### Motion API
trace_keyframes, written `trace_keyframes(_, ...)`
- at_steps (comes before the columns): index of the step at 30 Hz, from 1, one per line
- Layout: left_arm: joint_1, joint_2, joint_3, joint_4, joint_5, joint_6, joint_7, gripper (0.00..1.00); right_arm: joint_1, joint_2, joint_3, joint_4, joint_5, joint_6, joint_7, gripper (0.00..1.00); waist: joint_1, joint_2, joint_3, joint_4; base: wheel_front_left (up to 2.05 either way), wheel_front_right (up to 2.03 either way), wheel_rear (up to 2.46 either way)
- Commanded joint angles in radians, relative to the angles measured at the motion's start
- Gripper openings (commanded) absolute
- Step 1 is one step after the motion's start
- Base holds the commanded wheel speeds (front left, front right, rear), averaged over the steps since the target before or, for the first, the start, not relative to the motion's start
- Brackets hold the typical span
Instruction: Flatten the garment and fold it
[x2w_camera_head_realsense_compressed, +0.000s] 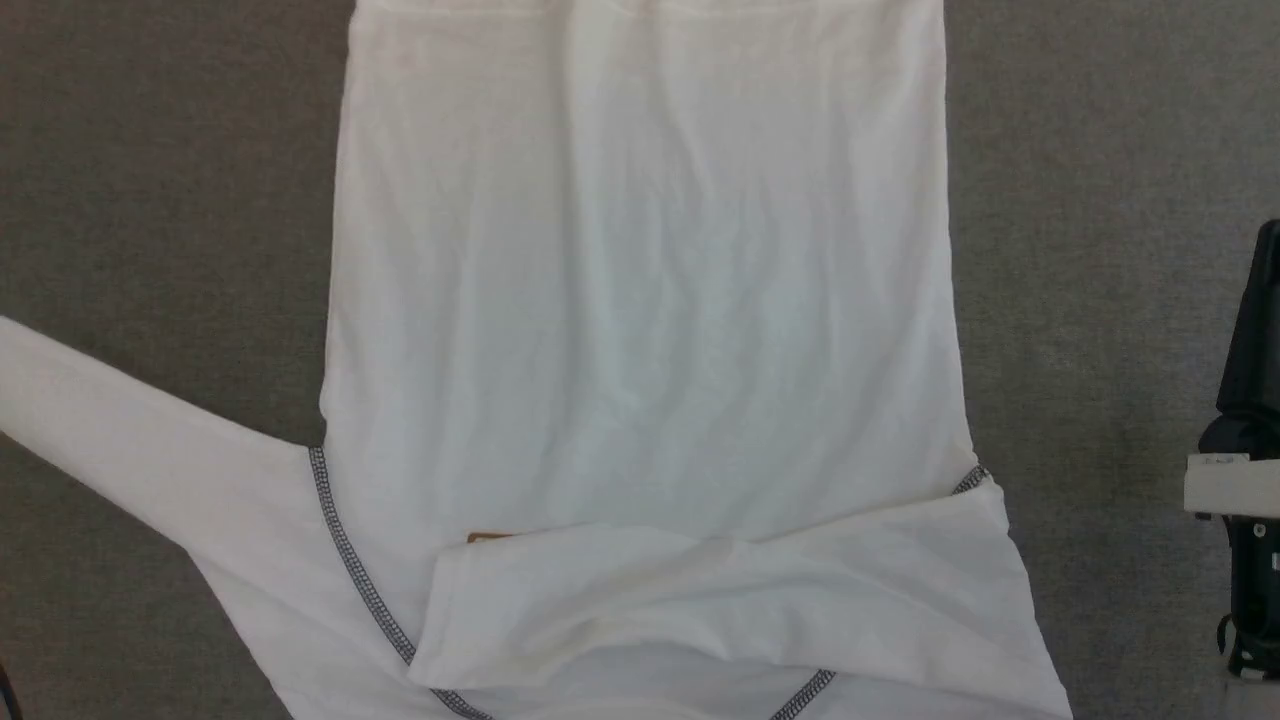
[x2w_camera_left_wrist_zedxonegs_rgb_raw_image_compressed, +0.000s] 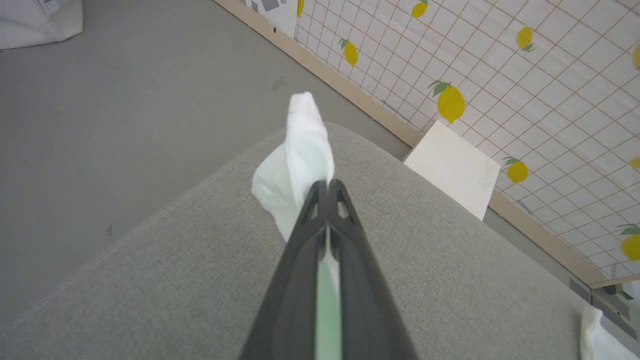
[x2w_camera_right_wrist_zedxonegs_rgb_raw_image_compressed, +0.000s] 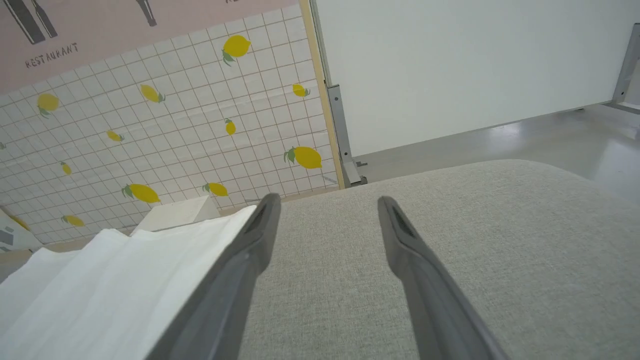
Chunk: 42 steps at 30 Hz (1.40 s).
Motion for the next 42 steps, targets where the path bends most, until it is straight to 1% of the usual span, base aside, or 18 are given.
trace_keyframes(1, 0.040, 0.002, 0.017, -0.004, -0.012, -0.010, -0.024, 0.00, 0.019, 0.000, -0.004, 0.009, 0.007, -0.002, -0.006, 1.00, 0.0000, 0.0000, -0.134, 0.028, 0.00, 0.00, 0.00)
trace_keyframes(5, 0.159, -0.039, 0.071, -0.065, -0.048, -0.042, -0.093, 0.00, 0.057, 0.000, -0.014, 0.035, 0.020, -0.002, -0.013, 1.00, 0.0000, 0.0000, -0.201, 0.051, 0.00, 0.00, 0.00)
trace_keyframes(8, 0.249, -0.103, 0.087, -0.156, -0.077, -0.070, -0.124, 0.00, 0.079, 0.000, -0.014, 0.052, 0.028, -0.002, -0.017, 1.00, 0.0000, 0.0000, -0.240, 0.069, 0.00, 0.00, 0.00)
trace_keyframes(9, 0.282, -0.135, 0.089, -0.195, -0.090, -0.077, -0.132, 0.00, 0.087, 0.000, -0.014, 0.060, 0.031, -0.002, -0.020, 1.00, 0.0000, 0.0000, -0.258, 0.075, 0.00, 0.00, 0.00)
trace_keyframes(10, 0.311, -0.154, 0.089, -0.230, -0.093, -0.079, -0.134, 0.00, 0.093, 0.000, -0.013, 0.065, 0.033, -0.002, -0.021, 1.00, 0.0000, 0.0000, -0.270, 0.078, 0.00, 0.00, 0.00)
trace_keyframes(13, 0.395, -0.207, 0.083, -0.358, -0.096, -0.077, -0.133, 0.00, 0.109, 0.000, -0.005, 0.078, 0.036, -0.002, -0.022, 1.00, 0.0000, 0.0000, -0.305, 0.084, 0.00, 0.00, 0.00)
trace_keyframes(15, 0.447, -0.223, 0.077, -0.467, -0.073, -0.058, -0.128, 0.00, 0.121, 0.000, -0.004, 0.081, 0.036, -0.002, -0.021, 1.00, 0.0000, 0.0000, -0.327, 0.089, 0.00, 0.00, 0.00)
trace_keyframes(17, 0.472, -0.241, 0.070, -0.553, -0.079, -0.051, -0.107, 0.00, 0.129, 0.000, -0.002, 0.082, 0.035, -0.002, -0.019, 1.00, 0.0000, 0.0000, -0.343, 0.091, 0.00, 0.00, 0.00)
trace_keyframes(20, 0.504, -0.264, 0.024, -0.695, -0.077, -0.044, -0.053, 0.00, 0.144, 0.000, -0.006, 0.083, 0.036, -0.002, -0.017, 1.00, 0.0000, 0.0000, -0.364, 0.093, 0.00, 0.00, 0.00)
trace_keyframes(22, 0.515, -0.285, -0.023, -0.773, -0.073, -0.039, -0.014, 0.00, 0.151, 0.000, -0.005, 0.085, 0.039, -0.002, -0.017, 1.00, 0.0000, 0.0000, -0.375, 0.089, 0.00, 0.00, 0.00)
trace_keyframes(25, 0.524, -0.316, -0.134, -0.852, -0.048, -0.040, 0.046, 0.00, 0.161, 0.000, -0.002, 0.091, 0.047, -0.002, -0.021, 1.00, 0.0000, 0.0000, -0.386, 0.081, 0.00, 0.00, 0.00)
trace_keyframes(28, 0.521, -0.357, -0.268, -0.874, -0.023, -0.056, 0.097, 0.00, 0.168, 0.000, 0.001, 0.100, 0.056, -0.002, -0.026, 1.00, 0.0000, 0.0000, -0.392, 0.069, 0.00, 0.00, 0.00)
trace_keyframes(30, 0.516, -0.395, -0.367, -0.870, -0.003, -0.065, 0.122, 0.00, 0.171, 0.000, 0.003, 0.106, 0.061, -0.002, -0.031, 1.00, 0.0000, 0.0000, -0.392, 0.062, 0.00, 0.00, 0.00)
trace_keyframes(32, 0.505, -0.423, -0.459, -0.839, 0.013, -0.075, 0.141, 0.00, 0.173, 0.000, 0.007, 0.109, 0.064, -0.002, -0.034, 1.00, 0.0000, 0.0000, -0.389, 0.052, 0.00, 0.00, 0.00)
trace_keyframes(33, 0.483, -0.453, -0.599, -0.759, 0.032, -0.094, 0.159, 0.00, 0.172, 0.000, 0.017, 0.115, 0.068, -0.002, -0.037, 1.00, 0.0000, 0.0000, -0.380, 0.034, 0.00, 0.00, 0.00)
trace_keyframes(37, 0.459, -0.470, -0.761, -0.626, 0.042, -0.119, 0.174, 0.00, 0.161, 0.000, 0.027, 0.125, 0.071, -0.002, -0.043, 1.00, 0.0000, 0.0000, -0.365, 0.005, 0.00, 0.00, 0.00)
trace_keyframes(40, 0.455, -0.474, -0.863, -0.539, 0.058, -0.130, 0.183, 0.00, 0.152, 0.000, 0.037, 0.133, 0.075, -0.002, -0.048, 1.00, 0.0000, 0.0000, -0.354, -0.017, 0.00, 0.00, 0.00)
trace_keyframes(42, 0.462, -0.476, -0.922, -0.494, 0.049, -0.136, 0.186, 0.00, 0.150, 0.000, 0.039, 0.137, 0.075, -0.002, -0.051, 1.00, 0.0000, 0.0000, -0.346, -0.026, 0.00, 0.00, 0.00)
